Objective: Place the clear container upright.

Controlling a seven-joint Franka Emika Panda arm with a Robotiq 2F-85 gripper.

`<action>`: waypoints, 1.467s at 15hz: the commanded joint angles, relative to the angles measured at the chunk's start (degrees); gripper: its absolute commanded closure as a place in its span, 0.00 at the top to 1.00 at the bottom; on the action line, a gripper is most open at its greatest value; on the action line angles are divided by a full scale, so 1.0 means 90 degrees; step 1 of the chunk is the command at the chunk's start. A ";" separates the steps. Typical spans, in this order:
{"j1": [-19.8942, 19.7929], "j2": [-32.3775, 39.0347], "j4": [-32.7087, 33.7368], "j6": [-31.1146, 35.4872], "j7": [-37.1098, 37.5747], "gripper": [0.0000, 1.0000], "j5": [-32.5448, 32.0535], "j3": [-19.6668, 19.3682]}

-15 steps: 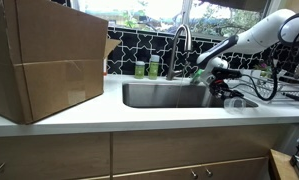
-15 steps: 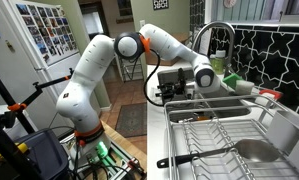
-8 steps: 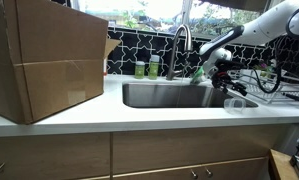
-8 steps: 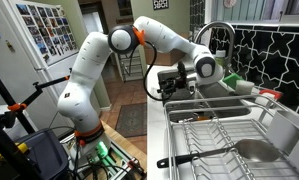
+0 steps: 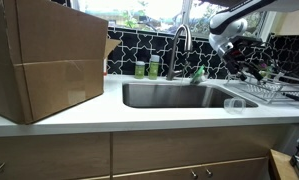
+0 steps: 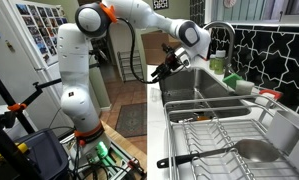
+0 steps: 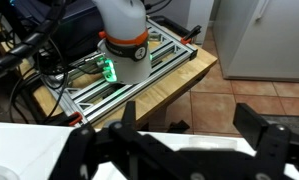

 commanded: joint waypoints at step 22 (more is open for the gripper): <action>0.1071 -0.3487 -0.2628 0.5556 -0.0675 1.00 -0.2595 0.0679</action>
